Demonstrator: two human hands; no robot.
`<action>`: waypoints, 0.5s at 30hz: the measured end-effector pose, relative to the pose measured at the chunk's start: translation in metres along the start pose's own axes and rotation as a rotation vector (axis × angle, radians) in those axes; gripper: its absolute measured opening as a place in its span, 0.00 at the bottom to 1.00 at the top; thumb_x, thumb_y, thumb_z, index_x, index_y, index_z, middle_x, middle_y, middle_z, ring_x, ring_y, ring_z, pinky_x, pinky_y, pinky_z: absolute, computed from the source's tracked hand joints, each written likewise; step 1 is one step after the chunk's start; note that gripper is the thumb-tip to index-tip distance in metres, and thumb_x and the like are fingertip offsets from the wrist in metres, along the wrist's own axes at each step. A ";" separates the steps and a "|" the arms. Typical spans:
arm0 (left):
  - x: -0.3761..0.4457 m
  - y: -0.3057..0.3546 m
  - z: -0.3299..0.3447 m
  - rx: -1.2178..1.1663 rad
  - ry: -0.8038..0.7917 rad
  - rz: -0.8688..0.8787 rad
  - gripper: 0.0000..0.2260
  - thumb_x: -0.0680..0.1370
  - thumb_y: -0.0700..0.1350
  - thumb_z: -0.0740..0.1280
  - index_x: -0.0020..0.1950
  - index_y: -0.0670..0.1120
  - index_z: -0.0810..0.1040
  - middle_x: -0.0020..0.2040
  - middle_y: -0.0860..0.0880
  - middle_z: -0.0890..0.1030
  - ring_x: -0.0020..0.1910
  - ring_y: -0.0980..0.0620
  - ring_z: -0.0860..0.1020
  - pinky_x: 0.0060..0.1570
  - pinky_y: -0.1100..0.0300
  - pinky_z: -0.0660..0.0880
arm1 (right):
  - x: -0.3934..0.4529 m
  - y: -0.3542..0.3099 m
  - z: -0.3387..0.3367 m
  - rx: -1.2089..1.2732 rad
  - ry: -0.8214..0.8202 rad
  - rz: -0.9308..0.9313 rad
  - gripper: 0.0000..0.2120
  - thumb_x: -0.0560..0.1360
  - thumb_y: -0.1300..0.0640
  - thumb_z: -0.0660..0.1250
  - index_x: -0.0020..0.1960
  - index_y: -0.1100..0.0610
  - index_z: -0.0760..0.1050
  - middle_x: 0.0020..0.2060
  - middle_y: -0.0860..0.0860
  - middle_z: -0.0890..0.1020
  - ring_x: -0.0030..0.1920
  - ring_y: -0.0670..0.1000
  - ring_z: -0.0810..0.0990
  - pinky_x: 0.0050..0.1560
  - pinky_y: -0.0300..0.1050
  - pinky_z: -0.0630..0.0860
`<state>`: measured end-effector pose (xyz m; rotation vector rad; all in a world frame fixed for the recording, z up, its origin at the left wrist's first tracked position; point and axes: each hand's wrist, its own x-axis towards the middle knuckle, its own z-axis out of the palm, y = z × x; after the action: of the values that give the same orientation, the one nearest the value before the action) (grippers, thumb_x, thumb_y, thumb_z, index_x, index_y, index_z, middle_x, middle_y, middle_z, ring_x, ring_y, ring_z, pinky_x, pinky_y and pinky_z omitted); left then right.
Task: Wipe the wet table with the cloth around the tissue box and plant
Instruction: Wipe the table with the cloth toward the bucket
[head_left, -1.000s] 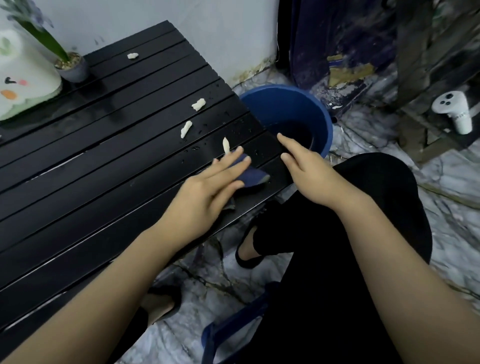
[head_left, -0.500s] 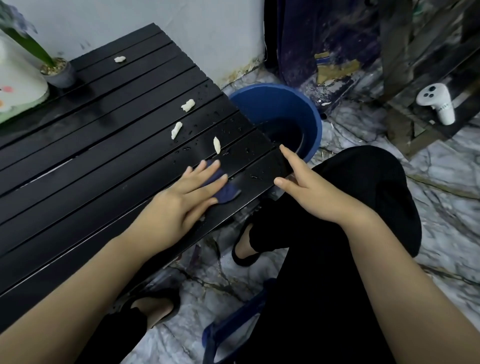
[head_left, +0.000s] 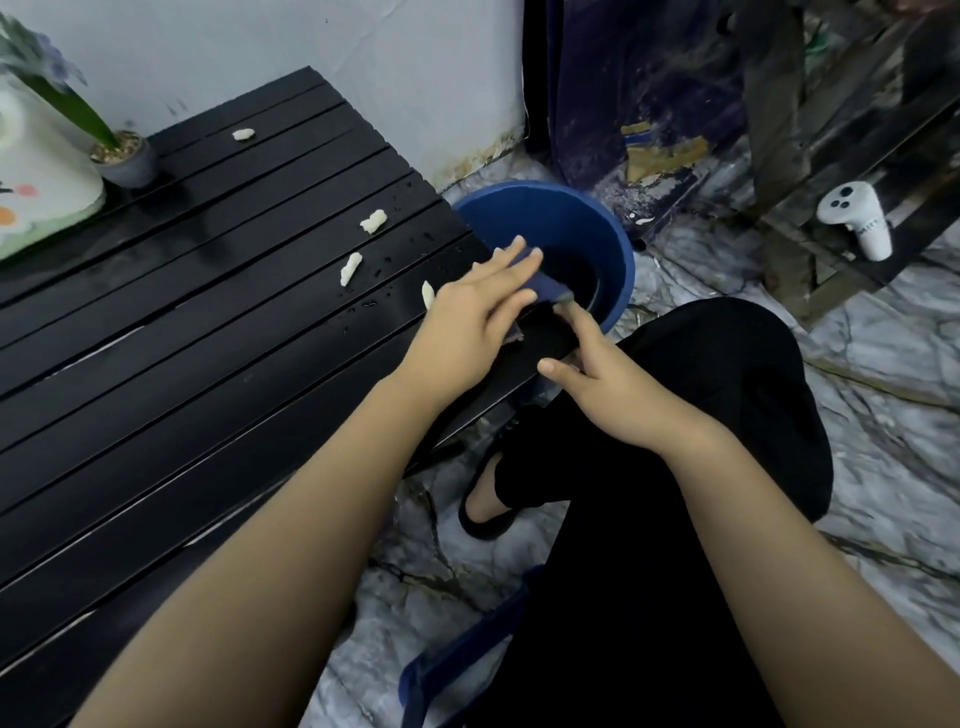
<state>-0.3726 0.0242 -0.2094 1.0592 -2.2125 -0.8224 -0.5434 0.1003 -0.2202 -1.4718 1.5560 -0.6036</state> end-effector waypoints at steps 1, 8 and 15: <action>-0.002 0.002 -0.007 -0.055 0.075 -0.030 0.19 0.83 0.43 0.64 0.74 0.45 0.72 0.75 0.45 0.70 0.76 0.52 0.66 0.76 0.55 0.62 | 0.000 -0.001 0.000 0.005 -0.003 0.001 0.36 0.81 0.50 0.62 0.80 0.52 0.43 0.79 0.47 0.53 0.78 0.46 0.54 0.77 0.52 0.56; -0.072 -0.024 -0.104 0.206 0.266 -0.191 0.19 0.82 0.43 0.65 0.73 0.47 0.73 0.75 0.47 0.70 0.75 0.56 0.67 0.75 0.62 0.60 | 0.002 0.001 -0.003 -0.001 -0.042 0.025 0.33 0.80 0.48 0.62 0.79 0.49 0.48 0.77 0.48 0.61 0.75 0.49 0.63 0.74 0.55 0.62; -0.141 -0.076 -0.123 0.479 0.377 -0.771 0.21 0.84 0.49 0.59 0.77 0.50 0.66 0.80 0.43 0.60 0.79 0.42 0.56 0.76 0.46 0.56 | 0.005 0.003 -0.003 0.047 -0.050 0.012 0.33 0.76 0.43 0.63 0.77 0.45 0.54 0.75 0.45 0.65 0.73 0.46 0.66 0.73 0.55 0.65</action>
<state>-0.1751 0.0654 -0.2117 2.1677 -1.6903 -0.3109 -0.5477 0.0955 -0.2226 -1.4307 1.5011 -0.5886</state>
